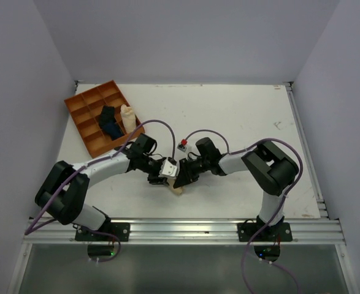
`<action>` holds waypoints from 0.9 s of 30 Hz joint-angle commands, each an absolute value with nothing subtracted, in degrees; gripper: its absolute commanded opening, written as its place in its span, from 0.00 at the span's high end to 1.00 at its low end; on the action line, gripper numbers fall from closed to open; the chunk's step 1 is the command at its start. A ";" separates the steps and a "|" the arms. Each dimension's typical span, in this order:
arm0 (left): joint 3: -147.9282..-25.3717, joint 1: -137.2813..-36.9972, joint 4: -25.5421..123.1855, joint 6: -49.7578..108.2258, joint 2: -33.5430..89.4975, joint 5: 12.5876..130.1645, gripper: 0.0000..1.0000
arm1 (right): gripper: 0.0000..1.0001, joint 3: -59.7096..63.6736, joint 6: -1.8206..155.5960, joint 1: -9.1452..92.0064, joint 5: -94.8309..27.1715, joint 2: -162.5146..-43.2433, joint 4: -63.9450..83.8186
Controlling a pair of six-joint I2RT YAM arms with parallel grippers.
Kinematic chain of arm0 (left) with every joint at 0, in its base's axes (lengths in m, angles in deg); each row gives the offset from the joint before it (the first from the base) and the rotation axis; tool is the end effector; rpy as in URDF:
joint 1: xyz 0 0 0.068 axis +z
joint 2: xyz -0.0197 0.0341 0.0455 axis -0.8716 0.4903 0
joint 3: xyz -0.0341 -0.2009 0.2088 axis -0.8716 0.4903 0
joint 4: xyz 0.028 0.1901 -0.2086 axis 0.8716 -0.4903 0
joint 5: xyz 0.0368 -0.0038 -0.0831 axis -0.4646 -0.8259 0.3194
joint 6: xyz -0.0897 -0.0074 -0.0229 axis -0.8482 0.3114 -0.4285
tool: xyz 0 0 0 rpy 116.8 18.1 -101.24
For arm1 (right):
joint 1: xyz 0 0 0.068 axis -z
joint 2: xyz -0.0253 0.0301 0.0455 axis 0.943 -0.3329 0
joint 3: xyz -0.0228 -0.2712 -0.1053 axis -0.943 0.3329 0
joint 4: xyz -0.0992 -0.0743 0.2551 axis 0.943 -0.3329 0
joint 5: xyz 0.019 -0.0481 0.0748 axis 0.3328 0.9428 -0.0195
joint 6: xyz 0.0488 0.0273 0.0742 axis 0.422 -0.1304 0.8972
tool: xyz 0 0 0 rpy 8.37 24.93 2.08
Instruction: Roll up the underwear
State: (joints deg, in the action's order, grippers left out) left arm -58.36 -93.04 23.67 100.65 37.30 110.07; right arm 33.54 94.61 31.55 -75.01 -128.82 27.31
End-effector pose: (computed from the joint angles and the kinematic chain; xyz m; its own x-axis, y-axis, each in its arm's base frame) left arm 0.2156 -0.2092 0.1479 0.1700 0.5911 -0.7885 0.9757 -0.2131 0.0506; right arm 0.2463 0.2804 0.0796 -0.8503 -0.3368 -0.4045 -0.5126 0.3555 0.7816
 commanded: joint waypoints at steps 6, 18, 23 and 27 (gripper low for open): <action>-59.83 -93.51 26.95 105.41 39.67 107.85 0.48 | 0.81 37.01 93.45 32.06 -71.01 -133.95 18.88; -65.72 -95.00 15.87 112.35 45.03 110.84 0.54 | 0.82 37.80 95.03 33.12 -72.59 -133.77 20.72; -68.36 -95.36 11.39 114.47 45.74 112.51 0.56 | 0.82 38.06 95.03 33.38 -72.24 -133.95 20.38; -69.14 -95.44 10.33 114.12 44.24 112.42 0.53 | 0.82 38.50 95.39 33.73 -72.42 -133.60 21.08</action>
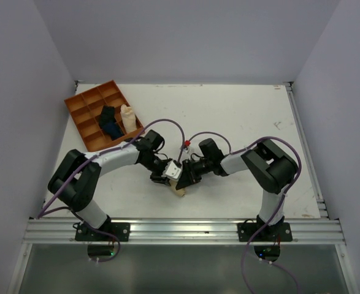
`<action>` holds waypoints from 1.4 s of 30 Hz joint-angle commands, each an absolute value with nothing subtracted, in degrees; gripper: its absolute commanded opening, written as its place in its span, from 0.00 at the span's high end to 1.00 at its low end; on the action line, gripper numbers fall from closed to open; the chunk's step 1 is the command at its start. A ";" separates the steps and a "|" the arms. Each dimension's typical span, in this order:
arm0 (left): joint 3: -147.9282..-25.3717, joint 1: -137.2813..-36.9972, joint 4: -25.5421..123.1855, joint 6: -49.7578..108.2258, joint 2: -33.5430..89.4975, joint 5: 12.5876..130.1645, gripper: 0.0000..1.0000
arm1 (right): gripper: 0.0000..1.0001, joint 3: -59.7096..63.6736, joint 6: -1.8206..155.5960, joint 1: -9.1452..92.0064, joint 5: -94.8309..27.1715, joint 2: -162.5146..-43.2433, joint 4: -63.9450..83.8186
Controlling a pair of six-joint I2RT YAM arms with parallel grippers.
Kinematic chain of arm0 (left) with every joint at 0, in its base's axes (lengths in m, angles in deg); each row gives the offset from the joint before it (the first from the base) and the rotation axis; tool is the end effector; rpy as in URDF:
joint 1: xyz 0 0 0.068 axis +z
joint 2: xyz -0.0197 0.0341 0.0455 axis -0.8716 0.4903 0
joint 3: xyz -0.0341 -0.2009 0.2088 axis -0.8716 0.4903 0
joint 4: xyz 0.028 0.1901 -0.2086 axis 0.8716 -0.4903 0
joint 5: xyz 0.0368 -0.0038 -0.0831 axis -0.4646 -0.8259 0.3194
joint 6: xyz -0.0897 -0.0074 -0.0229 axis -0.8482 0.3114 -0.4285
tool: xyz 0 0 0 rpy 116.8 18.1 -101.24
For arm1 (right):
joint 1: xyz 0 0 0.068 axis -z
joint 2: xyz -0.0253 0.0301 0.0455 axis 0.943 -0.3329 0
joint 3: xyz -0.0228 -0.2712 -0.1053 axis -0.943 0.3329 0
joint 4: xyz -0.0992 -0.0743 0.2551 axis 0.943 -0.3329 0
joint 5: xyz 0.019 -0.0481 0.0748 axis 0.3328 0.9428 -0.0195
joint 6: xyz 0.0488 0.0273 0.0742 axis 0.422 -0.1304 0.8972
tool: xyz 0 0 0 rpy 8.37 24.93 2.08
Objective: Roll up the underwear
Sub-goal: Roll the underwear, then place the rolled underwear into the container
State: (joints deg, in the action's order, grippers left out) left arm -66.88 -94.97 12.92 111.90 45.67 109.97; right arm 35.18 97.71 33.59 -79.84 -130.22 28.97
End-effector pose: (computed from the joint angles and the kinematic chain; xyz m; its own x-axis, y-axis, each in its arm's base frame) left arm 0.2242 -0.2270 0.1406 0.2593 0.6064 -0.7517 0.9300 -0.3667 0.0249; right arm 0.2448 0.2685 0.0704 -0.8891 -0.3251 -0.3223 -0.4271 0.3357 0.8396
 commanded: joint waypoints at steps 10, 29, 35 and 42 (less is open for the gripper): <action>-70.02 -96.94 9.80 113.94 47.66 110.84 0.54 | 0.82 38.51 95.91 34.70 -73.74 -133.68 22.22; -83.12 -97.82 -5.67 116.67 63.49 112.16 0.76 | 0.58 44.56 98.63 34.35 -57.84 -112.97 16.51; -86.37 -98.78 -8.04 114.21 67.87 110.84 0.77 | 0.54 47.82 98.12 33.65 -52.21 -105.83 14.50; -87.52 -99.66 -7.51 112.27 69.29 110.40 0.77 | 0.45 47.56 94.60 31.71 -51.06 -102.22 13.09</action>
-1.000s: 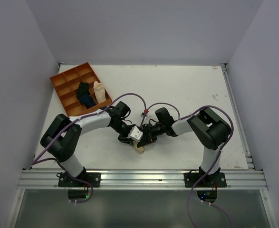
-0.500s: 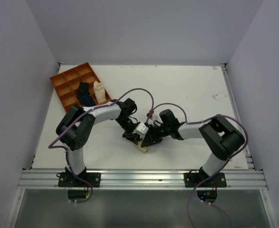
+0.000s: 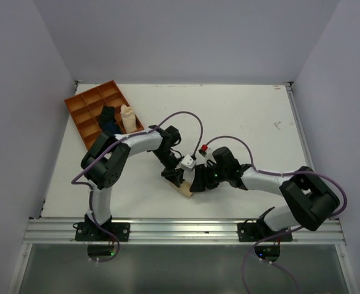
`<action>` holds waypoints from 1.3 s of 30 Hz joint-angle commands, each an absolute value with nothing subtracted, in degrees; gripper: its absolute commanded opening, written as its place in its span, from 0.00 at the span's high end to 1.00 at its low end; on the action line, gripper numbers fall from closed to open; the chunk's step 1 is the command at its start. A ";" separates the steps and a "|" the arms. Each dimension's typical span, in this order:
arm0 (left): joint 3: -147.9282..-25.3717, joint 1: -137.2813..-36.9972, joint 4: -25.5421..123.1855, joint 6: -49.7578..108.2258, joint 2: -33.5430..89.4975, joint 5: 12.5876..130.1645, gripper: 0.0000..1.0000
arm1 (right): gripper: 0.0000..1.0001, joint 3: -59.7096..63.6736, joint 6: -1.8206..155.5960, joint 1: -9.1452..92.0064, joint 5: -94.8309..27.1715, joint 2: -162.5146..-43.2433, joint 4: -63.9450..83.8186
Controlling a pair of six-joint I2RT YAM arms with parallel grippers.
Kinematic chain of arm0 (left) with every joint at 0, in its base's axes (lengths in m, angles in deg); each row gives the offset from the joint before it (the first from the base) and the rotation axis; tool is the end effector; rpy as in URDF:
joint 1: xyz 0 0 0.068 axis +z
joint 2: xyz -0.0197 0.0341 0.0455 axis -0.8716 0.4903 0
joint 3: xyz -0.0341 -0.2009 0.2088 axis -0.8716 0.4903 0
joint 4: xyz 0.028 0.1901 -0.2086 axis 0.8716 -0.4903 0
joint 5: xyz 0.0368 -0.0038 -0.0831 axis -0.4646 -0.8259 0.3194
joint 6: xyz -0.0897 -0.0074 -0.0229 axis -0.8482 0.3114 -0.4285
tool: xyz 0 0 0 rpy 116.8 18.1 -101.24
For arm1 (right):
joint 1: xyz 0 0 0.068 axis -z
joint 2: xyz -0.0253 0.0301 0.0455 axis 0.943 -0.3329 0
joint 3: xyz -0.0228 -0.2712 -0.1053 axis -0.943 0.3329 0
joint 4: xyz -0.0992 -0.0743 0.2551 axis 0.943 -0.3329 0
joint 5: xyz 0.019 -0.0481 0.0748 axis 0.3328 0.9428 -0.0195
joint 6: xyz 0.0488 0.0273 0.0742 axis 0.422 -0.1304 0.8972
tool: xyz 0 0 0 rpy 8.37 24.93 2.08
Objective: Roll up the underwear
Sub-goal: Place the rolled underwear into the container
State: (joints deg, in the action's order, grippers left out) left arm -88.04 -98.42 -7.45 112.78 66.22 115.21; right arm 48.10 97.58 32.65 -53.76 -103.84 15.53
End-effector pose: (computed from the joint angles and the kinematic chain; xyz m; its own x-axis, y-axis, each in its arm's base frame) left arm 0.2509 -0.2780 0.1212 0.0699 0.6850 -0.7252 0.8516 -0.4195 -0.3142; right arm 0.2064 0.2097 0.1084 -0.8816 -0.1676 -0.4412 -0.4329 0.6593 0.6147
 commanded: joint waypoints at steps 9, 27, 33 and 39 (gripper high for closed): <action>-87.43 -100.01 -6.46 110.95 69.38 109.70 0.77 | 0.37 43.25 92.31 30.83 -52.29 -105.99 10.80; -87.08 -100.01 -4.96 108.84 68.76 107.94 0.77 | 0.72 43.16 93.10 25.73 -49.66 -113.47 11.59; -85.24 -100.01 0.21 103.94 66.04 106.19 0.77 | 1.00 45.71 95.03 24.77 -47.12 -111.63 12.90; -81.02 -98.00 6.19 98.92 61.04 110.13 0.69 | 1.00 49.57 97.84 24.77 -45.09 -108.46 16.85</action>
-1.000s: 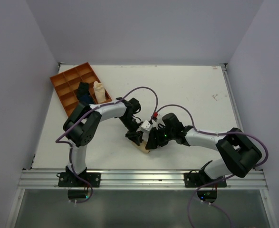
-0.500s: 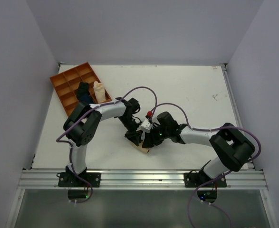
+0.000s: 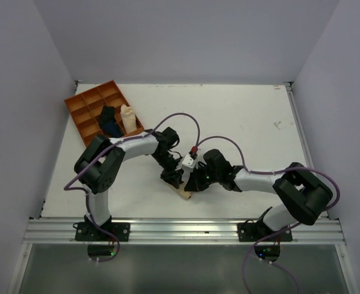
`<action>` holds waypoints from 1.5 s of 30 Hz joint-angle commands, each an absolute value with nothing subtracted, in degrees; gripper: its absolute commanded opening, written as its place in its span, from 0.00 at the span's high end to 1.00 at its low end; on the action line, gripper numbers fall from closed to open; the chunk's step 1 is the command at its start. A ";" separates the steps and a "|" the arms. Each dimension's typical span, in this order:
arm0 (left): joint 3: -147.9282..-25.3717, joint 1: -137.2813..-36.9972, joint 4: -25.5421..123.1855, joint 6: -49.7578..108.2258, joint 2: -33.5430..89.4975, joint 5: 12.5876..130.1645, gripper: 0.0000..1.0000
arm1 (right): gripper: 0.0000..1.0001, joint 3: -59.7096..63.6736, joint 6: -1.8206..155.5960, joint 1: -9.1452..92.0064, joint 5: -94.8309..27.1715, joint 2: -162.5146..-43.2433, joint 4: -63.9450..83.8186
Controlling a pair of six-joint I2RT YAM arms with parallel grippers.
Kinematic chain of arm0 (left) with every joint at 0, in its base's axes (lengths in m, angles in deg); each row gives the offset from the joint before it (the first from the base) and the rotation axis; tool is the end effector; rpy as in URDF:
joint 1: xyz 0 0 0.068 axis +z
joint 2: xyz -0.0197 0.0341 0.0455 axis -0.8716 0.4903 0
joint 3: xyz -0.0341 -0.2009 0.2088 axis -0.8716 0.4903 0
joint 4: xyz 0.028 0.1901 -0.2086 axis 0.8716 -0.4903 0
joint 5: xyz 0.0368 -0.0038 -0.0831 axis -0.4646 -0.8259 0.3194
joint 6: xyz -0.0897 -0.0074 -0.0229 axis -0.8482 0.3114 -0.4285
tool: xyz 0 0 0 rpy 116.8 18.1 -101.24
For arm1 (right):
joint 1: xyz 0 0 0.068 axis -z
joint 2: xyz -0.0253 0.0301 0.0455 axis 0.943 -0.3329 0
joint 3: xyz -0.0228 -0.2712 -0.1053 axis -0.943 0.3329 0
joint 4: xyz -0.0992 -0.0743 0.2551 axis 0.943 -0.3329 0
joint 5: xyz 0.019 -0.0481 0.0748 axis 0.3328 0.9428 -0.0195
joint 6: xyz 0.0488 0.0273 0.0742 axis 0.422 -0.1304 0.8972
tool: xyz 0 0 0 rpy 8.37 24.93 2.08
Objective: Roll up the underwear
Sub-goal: Place the rolled underwear into the container
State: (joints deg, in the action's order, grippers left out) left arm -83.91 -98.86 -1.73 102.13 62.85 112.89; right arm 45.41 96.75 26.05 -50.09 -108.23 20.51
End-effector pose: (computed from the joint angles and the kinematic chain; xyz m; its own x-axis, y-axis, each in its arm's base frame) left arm 0.2451 -0.2743 0.1213 -0.0201 0.7370 -0.6756 0.8844 -0.3020 -0.3557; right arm 0.2015 0.2454 0.1087 -0.8253 -0.2357 -0.5131 -0.5342 0.6204 0.5743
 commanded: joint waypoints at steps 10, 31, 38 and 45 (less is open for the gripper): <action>-73.90 -95.01 9.80 94.87 51.29 111.28 0.66 | 1.00 51.34 100.13 24.85 -41.75 -101.87 16.07; -62.74 -84.90 58.75 35.23 13.40 92.38 0.61 | 1.00 53.27 98.55 23.89 -37.01 -87.72 15.45; -67.81 -84.90 56.05 27.90 11.46 95.32 0.75 | 1.00 49.25 98.37 23.19 -32.62 -86.93 17.22; -73.02 -83.76 37.77 24.73 14.00 53.22 0.94 | 1.00 36.15 92.23 22.83 -24.81 -88.24 15.81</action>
